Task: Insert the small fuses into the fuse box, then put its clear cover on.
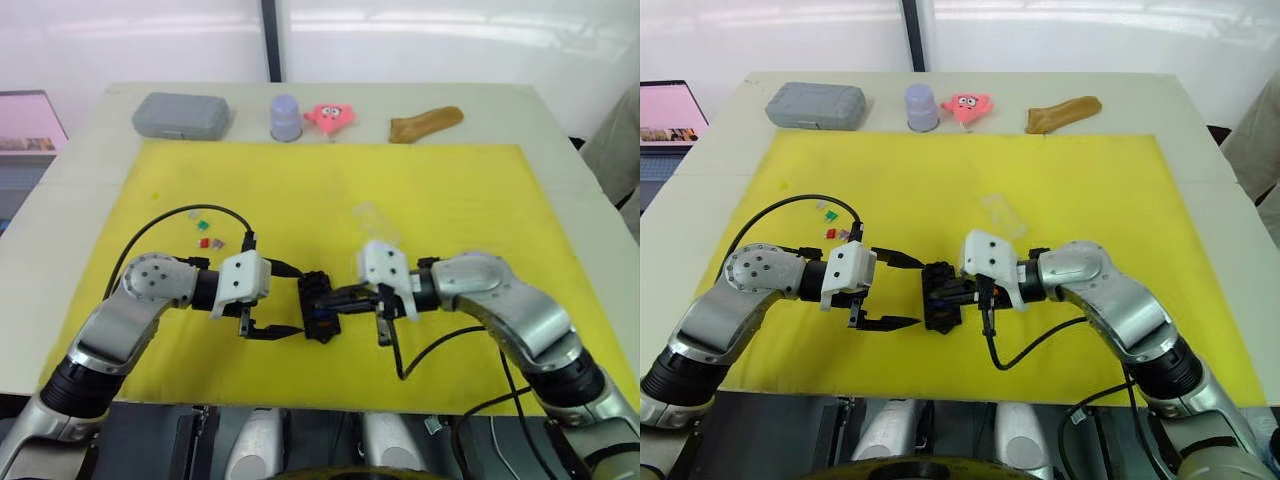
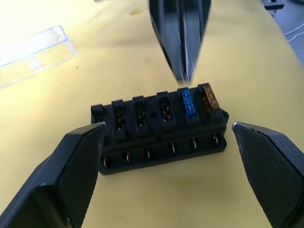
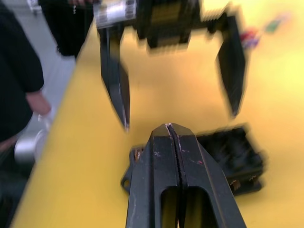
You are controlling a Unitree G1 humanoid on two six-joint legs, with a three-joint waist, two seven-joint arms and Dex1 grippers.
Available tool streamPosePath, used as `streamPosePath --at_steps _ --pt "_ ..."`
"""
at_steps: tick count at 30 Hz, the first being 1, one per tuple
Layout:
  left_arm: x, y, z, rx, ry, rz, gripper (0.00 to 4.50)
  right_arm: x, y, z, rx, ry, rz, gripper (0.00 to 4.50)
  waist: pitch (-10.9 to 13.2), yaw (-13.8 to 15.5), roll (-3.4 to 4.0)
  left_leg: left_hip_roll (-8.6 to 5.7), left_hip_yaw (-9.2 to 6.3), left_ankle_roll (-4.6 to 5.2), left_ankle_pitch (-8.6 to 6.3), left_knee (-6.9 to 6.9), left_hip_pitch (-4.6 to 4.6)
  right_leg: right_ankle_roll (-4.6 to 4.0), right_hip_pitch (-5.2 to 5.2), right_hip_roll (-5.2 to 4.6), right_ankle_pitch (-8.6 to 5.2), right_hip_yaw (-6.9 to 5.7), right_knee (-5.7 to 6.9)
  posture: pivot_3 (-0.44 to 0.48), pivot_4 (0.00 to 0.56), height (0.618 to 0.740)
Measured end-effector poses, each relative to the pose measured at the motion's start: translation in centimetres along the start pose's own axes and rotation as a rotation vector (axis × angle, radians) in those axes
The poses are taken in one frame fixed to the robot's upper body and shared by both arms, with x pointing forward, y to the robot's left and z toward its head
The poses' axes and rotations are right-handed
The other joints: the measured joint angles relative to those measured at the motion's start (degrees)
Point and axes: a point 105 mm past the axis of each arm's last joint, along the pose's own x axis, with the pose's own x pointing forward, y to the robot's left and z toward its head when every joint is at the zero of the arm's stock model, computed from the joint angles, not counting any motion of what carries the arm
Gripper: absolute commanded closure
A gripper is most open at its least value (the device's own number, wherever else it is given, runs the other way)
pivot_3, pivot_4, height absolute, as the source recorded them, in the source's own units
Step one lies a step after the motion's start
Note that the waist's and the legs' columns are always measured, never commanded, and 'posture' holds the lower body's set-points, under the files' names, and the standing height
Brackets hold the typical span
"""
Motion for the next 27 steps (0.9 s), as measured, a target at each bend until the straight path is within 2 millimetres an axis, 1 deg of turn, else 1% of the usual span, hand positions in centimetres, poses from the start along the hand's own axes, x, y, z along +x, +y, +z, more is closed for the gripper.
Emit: streamPosePath --at_steps 3,5,7,9,10,12,15,17,19,22,24,25,27 --pt "-0.5 0.0 0.0 -0.016 -0.021 0.024 0.00 -1.7 -0.5 1.0 0.003 -0.019 -0.047 4.47 0.0 0.1 0.00 -0.01 0.00 0.02 -0.01 0.00 -0.01 0.00 0.01 -0.03 0.00 0.01 -0.01 0.000 0.150 0.740" --pt "-1.0 0.0 -0.2 -0.046 -0.037 0.052 0.00 -3.0 -0.8 0.6 0.015 0.002 -0.089 4.47 0.0 0.2 -0.01 -0.01 0.00 0.05 -0.03 0.00 -0.01 0.00 0.02 -0.04 0.00 0.02 -0.04 0.000 0.150 0.740" --pt "-1.7 -0.2 -0.4 -0.094 -0.055 0.085 0.00 -4.3 -1.0 -0.4 0.055 0.029 -0.142 3.95 0.0 0.3 -0.01 -0.01 0.01 0.11 -0.06 0.00 -0.03 0.00 0.02 -0.04 0.00 0.02 -0.04 0.000 0.150 0.740" --pt "-2.8 -0.6 -0.8 -0.157 -0.059 0.122 0.00 -6.1 -1.5 -1.9 0.113 0.070 -0.215 3.19 0.0 0.4 -0.01 -0.01 0.01 0.16 -0.09 0.00 -0.03 0.00 0.02 -0.06 0.00 0.03 -0.07 0.000 0.150 0.740" --pt "-3.6 -1.2 -1.2 -0.204 -0.053 0.136 0.00 -7.4 -1.7 -2.6 0.142 0.085 -0.268 2.61 0.0 0.3 -0.01 0.00 0.02 0.24 -0.14 -0.01 -0.03 0.00 0.02 -0.05 0.00 0.04 -0.06 0.000 0.150 0.740" --pt "-5.7 -2.6 -2.9 -0.329 -0.001 0.179 0.00 -10.8 -2.6 -4.2 0.211 0.122 -0.402 1.66 0.0 0.0 0.00 0.02 0.04 0.39 -0.22 -0.06 0.00 0.00 0.02 -0.06 0.00 0.06 -0.06 0.000 0.150 0.740" --pt "-8.8 -4.3 -5.2 -0.487 0.063 0.285 0.00 -14.9 -3.0 -5.6 0.253 0.154 -0.548 0.09 0.0 0.1 0.01 0.07 0.04 0.42 -0.23 -0.06 0.03 -0.01 0.05 -0.05 0.00 0.06 -0.06 0.000 0.150 0.740" --pt "-11.7 -5.7 -7.1 -0.630 0.114 0.390 0.00 -17.6 -3.0 -6.4 0.277 0.180 -0.633 0.03 0.0 0.2 0.01 0.07 0.05 0.46 -0.25 -0.06 0.06 -0.01 0.11 -0.04 0.00 0.06 -0.08 0.000 0.150 0.740" --pt "-14.7 -6.4 -8.2 -0.743 0.134 0.506 0.00 -19.9 -3.0 -7.0 0.290 0.204 -0.707 0.03 0.0 0.3 0.00 0.06 0.07 0.46 -0.26 -0.06 0.08 -0.01 0.14 -0.01 0.00 0.05 -0.10 0.000 0.150 0.740" --pt "-19.4 -6.0 -8.9 -0.809 0.128 0.729 0.00 -23.0 -3.3 -7.6 0.297 0.228 -0.816 0.03 0.0 0.4 0.00 0.06 0.08 0.48 -0.27 -0.07 0.26 0.00 0.35 -0.03 0.00 0.04 -0.17 0.000 0.150 0.740" --pt "-21.4 -5.8 -9.3 -0.822 0.118 0.827 0.00 -24.0 -3.4 -7.7 0.296 0.232 -0.851 0.03 0.0 0.4 0.01 0.06 0.09 0.53 -0.30 -0.09 0.39 0.00 0.48 -0.06 -0.01 0.04 -0.22 0.000 0.150 0.740" --pt "-22.0 -5.8 -9.4 -0.824 0.110 0.868 0.00 -24.3 -3.6 -7.7 0.293 0.235 -0.864 0.03 0.0 0.4 0.01 0.06 0.09 0.53 -0.31 -0.11 0.45 0.00 0.54 -0.10 -0.01 0.05 -0.24 0.000 0.150 0.740" --pt "-22.3 -5.7 -9.8 -0.831 0.091 0.909 0.00 -24.5 -4.1 -7.6 0.282 0.228 -0.887 0.03 0.0 0.2 0.02 0.07 0.09 0.53 -0.31 -0.18 0.67 -0.01 0.71 -0.15 -0.01 0.07 -0.28 0.000 0.150 0.740"
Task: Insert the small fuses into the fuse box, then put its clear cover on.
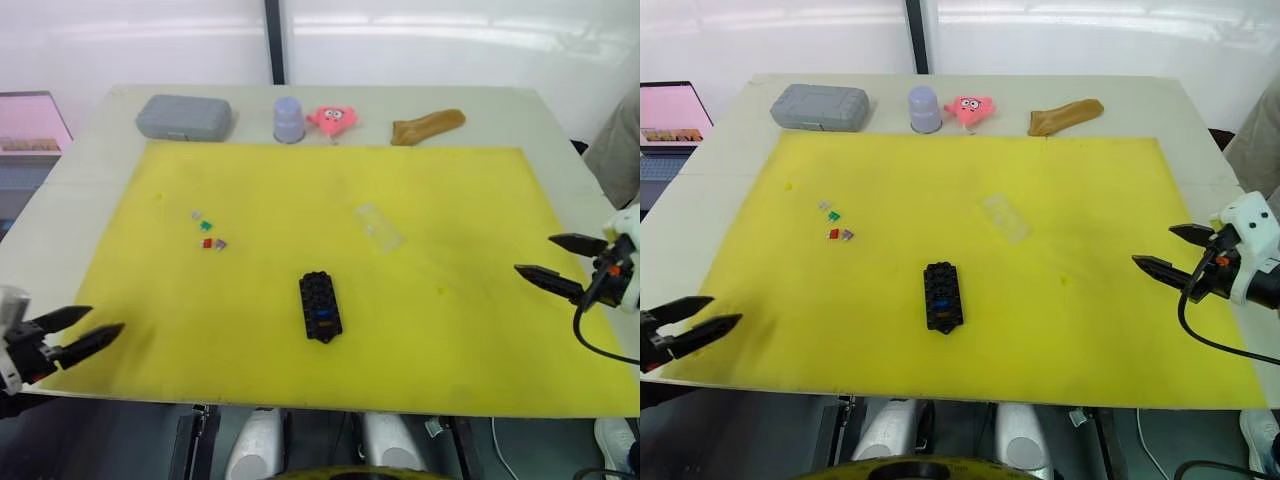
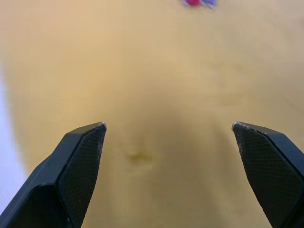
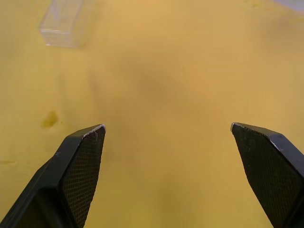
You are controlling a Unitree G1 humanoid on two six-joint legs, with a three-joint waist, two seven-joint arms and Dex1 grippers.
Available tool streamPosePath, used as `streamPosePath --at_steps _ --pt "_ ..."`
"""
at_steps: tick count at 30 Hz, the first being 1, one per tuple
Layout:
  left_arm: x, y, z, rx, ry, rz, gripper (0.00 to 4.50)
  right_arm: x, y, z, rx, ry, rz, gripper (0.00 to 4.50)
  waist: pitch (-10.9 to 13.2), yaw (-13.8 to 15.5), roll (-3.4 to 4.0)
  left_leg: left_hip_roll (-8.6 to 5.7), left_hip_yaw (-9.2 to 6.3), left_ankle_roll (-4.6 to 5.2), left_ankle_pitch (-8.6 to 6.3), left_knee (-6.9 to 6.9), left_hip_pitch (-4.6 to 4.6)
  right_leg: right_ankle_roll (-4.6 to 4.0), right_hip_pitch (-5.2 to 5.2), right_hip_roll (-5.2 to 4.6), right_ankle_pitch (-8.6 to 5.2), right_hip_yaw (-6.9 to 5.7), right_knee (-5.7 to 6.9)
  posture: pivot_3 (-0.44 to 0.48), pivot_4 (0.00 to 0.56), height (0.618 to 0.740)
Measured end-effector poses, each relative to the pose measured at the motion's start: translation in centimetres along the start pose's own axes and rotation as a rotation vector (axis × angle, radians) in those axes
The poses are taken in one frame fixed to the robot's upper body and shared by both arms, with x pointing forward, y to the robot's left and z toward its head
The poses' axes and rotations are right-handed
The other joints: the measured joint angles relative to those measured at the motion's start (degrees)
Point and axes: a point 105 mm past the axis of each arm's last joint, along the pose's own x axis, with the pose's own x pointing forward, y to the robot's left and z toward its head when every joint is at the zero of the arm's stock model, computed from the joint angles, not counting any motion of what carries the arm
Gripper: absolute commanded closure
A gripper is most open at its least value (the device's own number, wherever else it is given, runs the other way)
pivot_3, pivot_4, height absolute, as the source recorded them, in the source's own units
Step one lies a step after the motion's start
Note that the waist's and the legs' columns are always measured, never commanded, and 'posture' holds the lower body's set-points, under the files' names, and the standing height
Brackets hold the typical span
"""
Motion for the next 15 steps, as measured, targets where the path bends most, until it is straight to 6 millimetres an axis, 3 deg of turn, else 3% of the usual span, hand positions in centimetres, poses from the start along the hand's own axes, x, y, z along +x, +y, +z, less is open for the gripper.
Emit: streamPosePath --at_steps 7,9,13,15 --pt "1.0 -0.8 0.5 -0.068 -0.039 -0.022 0.00 1.4 0.5 2.2 -0.019 -0.065 0.004 0.03 0.0 0.0 0.00 0.04 0.01 -0.02 -0.01 -0.12 0.23 -0.01 0.17 -0.04 -0.01 0.05 -0.06 0.000 0.150 0.740" --pt "1.7 -1.1 1.4 -0.095 -0.056 -0.045 0.00 2.5 1.9 3.1 -0.047 -0.083 0.058 0.03 0.0 0.1 0.00 0.05 0.00 -0.02 0.00 -0.12 0.24 -0.01 0.16 -0.04 -0.01 0.05 -0.06 0.000 0.150 0.740" --pt "3.8 -1.1 5.0 -0.212 -0.152 -0.092 0.00 4.7 5.0 5.6 -0.066 -0.164 0.177 0.03 0.0 0.2 0.00 0.03 -0.02 -0.03 0.00 -0.10 0.23 -0.01 0.14 -0.02 0.00 0.04 -0.05 0.000 0.150 0.740" --pt "5.1 -0.7 6.2 -0.296 -0.173 -0.106 0.00 5.7 7.4 7.2 -0.102 -0.208 0.265 0.03 0.0 0.0 0.00 0.01 -0.02 -0.03 0.00 -0.11 0.19 -0.01 0.07 0.00 0.00 0.04 -0.03 0.000 0.150 0.740"
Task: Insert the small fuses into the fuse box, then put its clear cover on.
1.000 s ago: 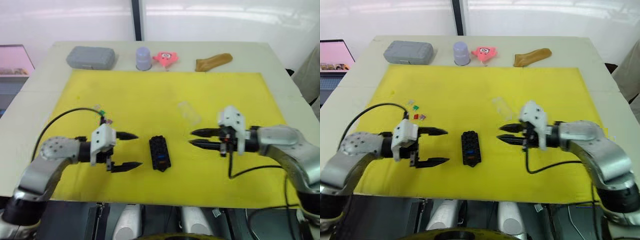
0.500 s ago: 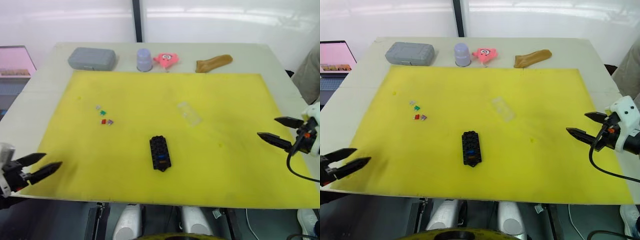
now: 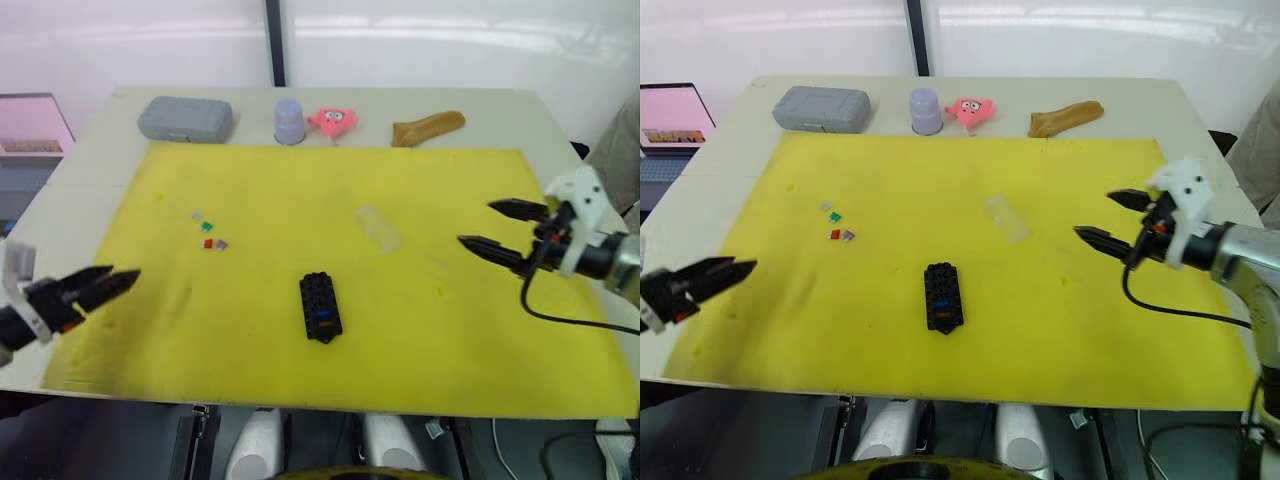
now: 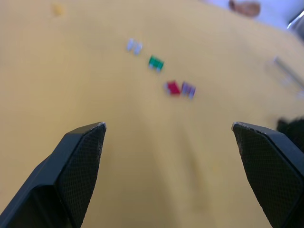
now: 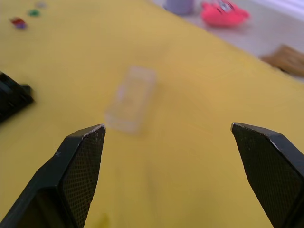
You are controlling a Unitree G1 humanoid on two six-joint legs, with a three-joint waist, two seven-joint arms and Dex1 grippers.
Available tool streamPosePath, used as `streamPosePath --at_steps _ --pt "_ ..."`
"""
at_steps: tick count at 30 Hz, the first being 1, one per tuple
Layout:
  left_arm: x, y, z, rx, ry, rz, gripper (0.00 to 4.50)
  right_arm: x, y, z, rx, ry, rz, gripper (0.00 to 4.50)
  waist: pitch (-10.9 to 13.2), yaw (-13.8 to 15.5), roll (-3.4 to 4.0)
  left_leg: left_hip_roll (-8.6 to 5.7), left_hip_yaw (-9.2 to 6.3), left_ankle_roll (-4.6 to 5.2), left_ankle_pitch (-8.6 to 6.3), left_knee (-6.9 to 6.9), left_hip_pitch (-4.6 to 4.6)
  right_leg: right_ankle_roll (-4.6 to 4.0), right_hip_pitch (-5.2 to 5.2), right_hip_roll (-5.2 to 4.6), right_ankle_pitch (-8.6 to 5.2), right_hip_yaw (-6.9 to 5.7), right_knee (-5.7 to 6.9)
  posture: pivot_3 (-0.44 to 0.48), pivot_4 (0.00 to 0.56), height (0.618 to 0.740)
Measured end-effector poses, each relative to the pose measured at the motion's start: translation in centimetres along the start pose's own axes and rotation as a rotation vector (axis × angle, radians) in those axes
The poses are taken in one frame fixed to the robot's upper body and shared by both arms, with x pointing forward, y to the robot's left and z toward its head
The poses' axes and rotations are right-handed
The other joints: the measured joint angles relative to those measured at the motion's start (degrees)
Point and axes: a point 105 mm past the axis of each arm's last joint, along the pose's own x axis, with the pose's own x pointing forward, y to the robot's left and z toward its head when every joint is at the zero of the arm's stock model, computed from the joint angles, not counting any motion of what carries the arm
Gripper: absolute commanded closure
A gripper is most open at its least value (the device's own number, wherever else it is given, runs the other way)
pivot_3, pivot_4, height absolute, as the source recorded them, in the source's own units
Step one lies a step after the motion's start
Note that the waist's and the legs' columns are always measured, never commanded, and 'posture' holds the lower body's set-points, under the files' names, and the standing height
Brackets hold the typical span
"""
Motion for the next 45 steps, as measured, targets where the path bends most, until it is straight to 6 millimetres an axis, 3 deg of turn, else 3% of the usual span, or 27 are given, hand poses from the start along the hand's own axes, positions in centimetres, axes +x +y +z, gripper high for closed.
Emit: streamPosePath --at_steps 7,12,20,27,45 --pt "3.6 1.1 0.0 -0.353 0.040 -0.042 0.00 5.7 4.4 4.3 -0.103 -0.118 0.218 0.03 0.0 -0.4 -0.02 -0.01 -0.02 -0.38 0.21 0.00 -0.06 0.00 -0.18 0.07 0.00 -0.01 0.14 0.000 0.150 0.740" --pt "5.8 1.4 2.6 -0.546 -0.017 -0.097 0.00 9.7 9.0 6.2 -0.160 -0.160 0.391 0.03 0.0 -0.4 -0.13 -0.15 -0.06 -0.57 0.32 0.31 -0.84 0.02 -0.97 0.07 0.01 -0.10 0.51 0.000 0.150 0.740" --pt "8.3 2.4 1.6 -0.689 -0.043 -0.097 0.00 13.6 11.2 6.0 -0.220 -0.141 0.403 0.03 -0.1 -0.5 -0.15 -0.23 -0.07 -0.73 0.41 0.30 -0.94 0.02 -1.22 0.01 0.01 -0.12 0.73 0.000 0.150 0.740" --pt "9.1 3.3 1.1 -0.777 -0.104 -0.097 0.00 14.4 11.8 5.7 -0.235 -0.133 0.409 0.03 -0.1 -0.7 -0.17 -0.23 -0.07 -0.77 0.44 0.31 -0.95 0.02 -1.33 0.00 0.01 -0.12 0.94 0.000 0.150 0.740" --pt "11.6 2.2 1.0 -0.759 -0.063 -0.110 0.00 14.1 12.0 5.6 -0.244 -0.112 0.415 0.03 -0.1 -0.4 -0.18 -0.33 -0.10 -0.77 0.44 0.33 -0.95 0.02 -1.30 -0.07 0.01 -0.12 0.99 0.000 0.150 0.740"
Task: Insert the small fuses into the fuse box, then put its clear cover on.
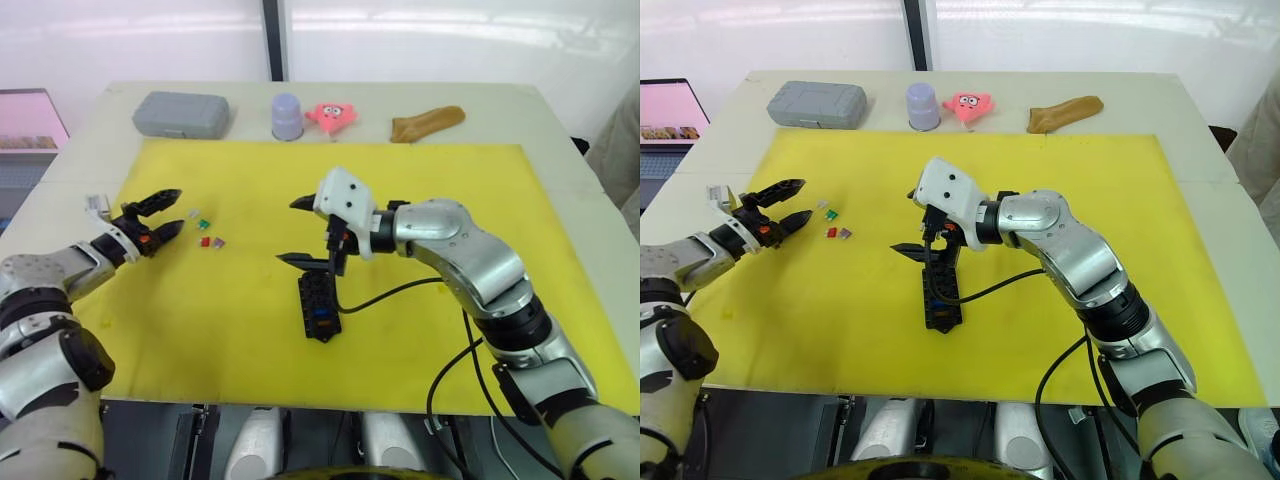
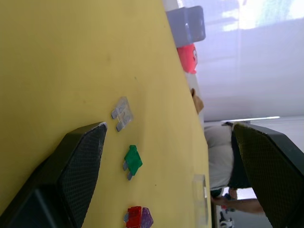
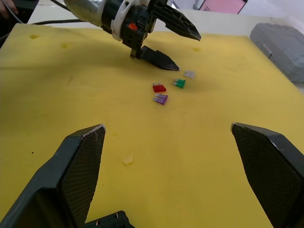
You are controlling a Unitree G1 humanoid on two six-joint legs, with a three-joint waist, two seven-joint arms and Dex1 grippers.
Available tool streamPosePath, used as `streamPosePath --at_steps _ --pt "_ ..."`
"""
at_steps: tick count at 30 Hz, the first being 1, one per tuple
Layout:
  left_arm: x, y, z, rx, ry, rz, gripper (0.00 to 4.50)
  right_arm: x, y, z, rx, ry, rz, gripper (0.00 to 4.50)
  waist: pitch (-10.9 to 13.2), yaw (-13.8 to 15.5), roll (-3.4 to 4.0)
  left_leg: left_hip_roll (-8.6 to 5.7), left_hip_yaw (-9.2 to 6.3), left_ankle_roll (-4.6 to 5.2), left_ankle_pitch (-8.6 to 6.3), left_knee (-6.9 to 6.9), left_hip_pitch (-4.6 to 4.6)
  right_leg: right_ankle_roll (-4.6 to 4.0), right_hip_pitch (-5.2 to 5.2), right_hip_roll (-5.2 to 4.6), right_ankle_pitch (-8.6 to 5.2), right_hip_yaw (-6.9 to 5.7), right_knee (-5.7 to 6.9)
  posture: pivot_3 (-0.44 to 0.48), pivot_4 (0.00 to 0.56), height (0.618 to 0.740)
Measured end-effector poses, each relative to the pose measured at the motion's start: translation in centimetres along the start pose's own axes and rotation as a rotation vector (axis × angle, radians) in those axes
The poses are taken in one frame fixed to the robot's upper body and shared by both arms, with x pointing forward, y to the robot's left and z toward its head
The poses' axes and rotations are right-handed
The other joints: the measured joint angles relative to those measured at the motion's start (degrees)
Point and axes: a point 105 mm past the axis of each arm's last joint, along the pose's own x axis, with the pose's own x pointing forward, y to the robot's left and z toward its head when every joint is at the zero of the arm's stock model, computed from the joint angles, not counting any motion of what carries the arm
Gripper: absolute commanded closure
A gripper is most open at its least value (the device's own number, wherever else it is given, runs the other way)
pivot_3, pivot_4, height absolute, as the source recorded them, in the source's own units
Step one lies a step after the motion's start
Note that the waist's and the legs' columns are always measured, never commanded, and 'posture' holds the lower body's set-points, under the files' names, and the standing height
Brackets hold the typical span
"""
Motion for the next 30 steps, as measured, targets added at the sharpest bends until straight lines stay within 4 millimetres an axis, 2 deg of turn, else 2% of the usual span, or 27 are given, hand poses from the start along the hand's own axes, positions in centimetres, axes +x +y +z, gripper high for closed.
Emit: streamPosePath --at_steps 9,18,30 --pt "1.1 0.2 -0.2 -0.013 -0.005 0.016 0.00 -0.3 0.0 -0.9 0.019 0.029 -0.017 0.03 0.0 0.3 0.01 -0.13 -0.08 -0.02 0.03 0.02 0.01 0.00 0.05 -0.13 0.00 -0.04 0.04 0.000 0.150 0.740" --pt "2.3 0.0 -0.7 -0.038 -0.017 -0.030 0.00 -1.0 -0.1 -0.7 0.012 0.038 -0.049 0.03 0.0 1.5 0.02 -0.53 -0.23 0.00 0.04 0.02 0.02 0.00 0.10 -0.32 0.00 -0.11 0.07 0.000 0.150 0.740" --pt "3.7 -0.3 -1.2 -0.018 -0.003 -0.005 0.00 -1.3 -0.2 -0.8 0.018 0.051 -0.072 0.03 -0.1 2.0 0.02 -0.63 -0.44 0.06 0.08 0.02 0.02 0.00 0.21 -0.39 0.00 -0.14 0.07 0.000 0.150 0.740"
